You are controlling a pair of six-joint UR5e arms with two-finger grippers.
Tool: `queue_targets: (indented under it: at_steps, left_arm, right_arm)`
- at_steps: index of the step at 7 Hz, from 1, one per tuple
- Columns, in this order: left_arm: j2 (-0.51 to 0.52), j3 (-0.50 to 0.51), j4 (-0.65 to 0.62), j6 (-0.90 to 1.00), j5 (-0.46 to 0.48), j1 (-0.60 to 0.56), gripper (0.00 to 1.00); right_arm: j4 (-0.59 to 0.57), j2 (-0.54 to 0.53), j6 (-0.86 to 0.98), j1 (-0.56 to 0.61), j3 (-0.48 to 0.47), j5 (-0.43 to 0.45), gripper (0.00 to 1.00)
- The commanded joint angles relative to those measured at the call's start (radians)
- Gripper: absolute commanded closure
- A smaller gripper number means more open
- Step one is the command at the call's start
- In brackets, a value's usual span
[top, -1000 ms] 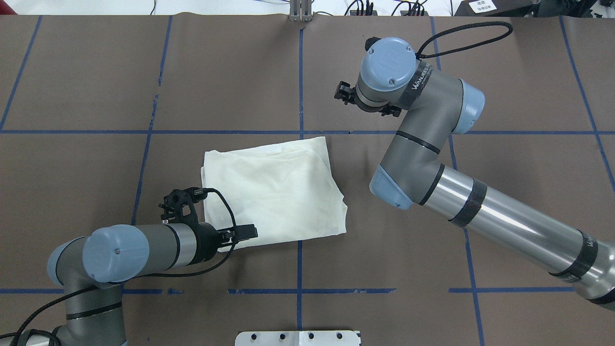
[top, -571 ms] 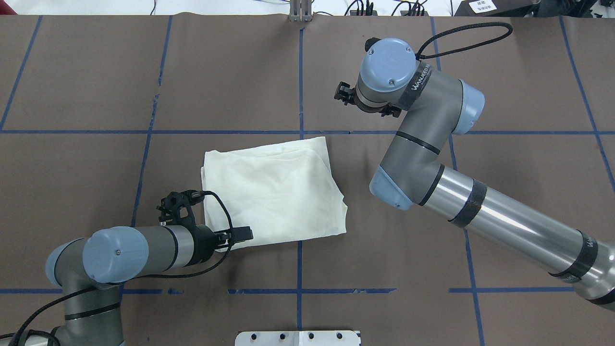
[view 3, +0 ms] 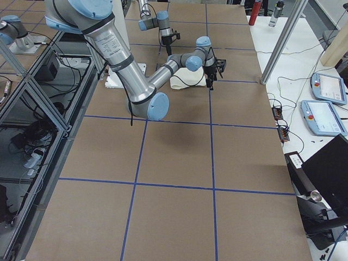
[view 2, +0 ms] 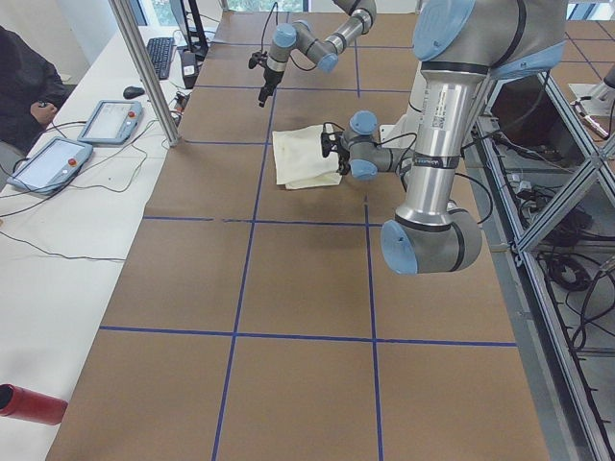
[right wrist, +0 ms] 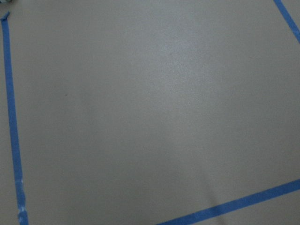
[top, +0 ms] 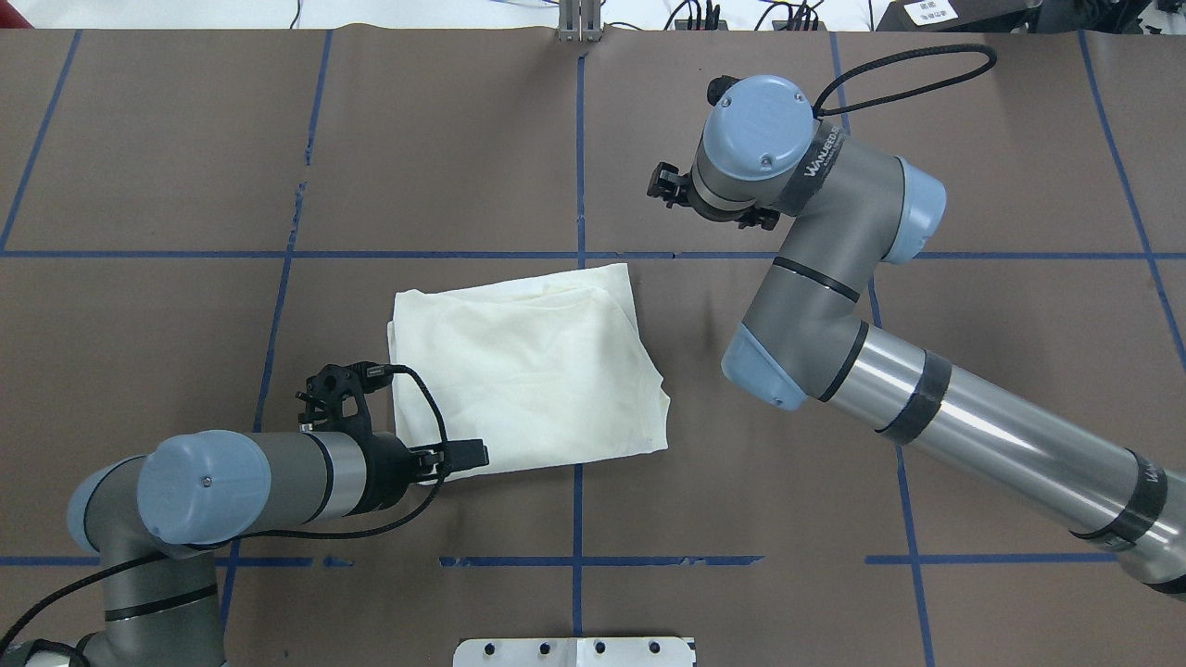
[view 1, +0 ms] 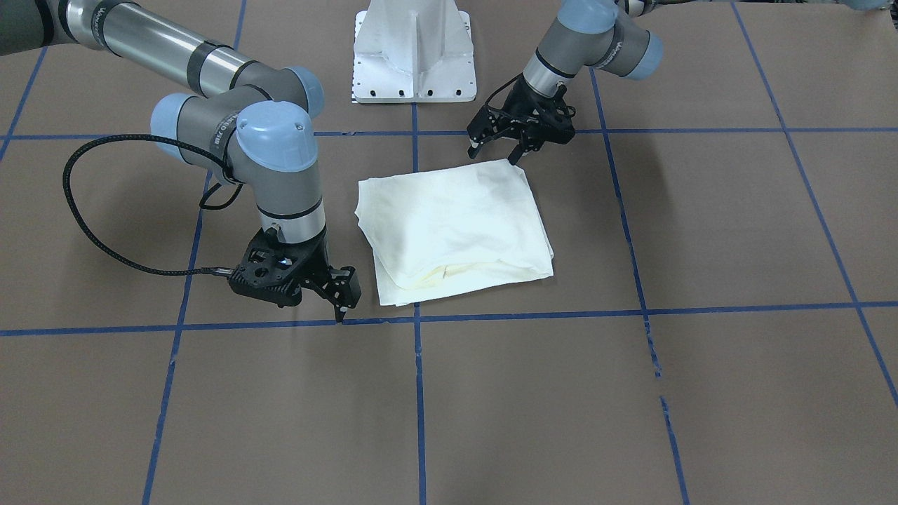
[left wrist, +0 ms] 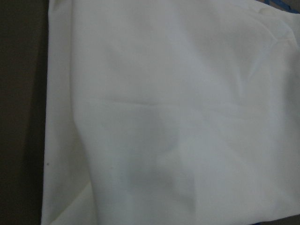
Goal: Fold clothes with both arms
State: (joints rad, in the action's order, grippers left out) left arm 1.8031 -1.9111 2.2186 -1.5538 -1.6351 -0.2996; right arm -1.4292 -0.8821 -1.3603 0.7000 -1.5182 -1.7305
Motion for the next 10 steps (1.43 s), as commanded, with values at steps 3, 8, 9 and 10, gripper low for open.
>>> queue_targets:
  at_steps: [3, 8, 9, 10]
  left_arm:
    - [-0.013, -0.319, -0.572, 0.526, -0.108, -0.221, 0.01]
    - [-0.300, -0.199, -0.600, 1.548, -0.482, -0.989, 0.01]
    - [-0.327, -0.127, -0.594, 1.569, -0.541, -1.068, 0.01]
    - [-0.375, -0.105, -0.594, 1.566, -0.543, -1.076, 0.01]
  right_arm:
    - [-0.204, -0.213, 0.629, 0.278, -0.224, -0.323, 0.00]
    - [-0.254, -0.642, 1.470, 0.738, -0.226, -0.486, 0.00]
    - [-0.251, -0.741, 1.466, 0.759, -0.256, -0.486, 0.00]
    - [-0.251, -0.794, 1.466, 0.783, -0.255, -0.495, 0.00]
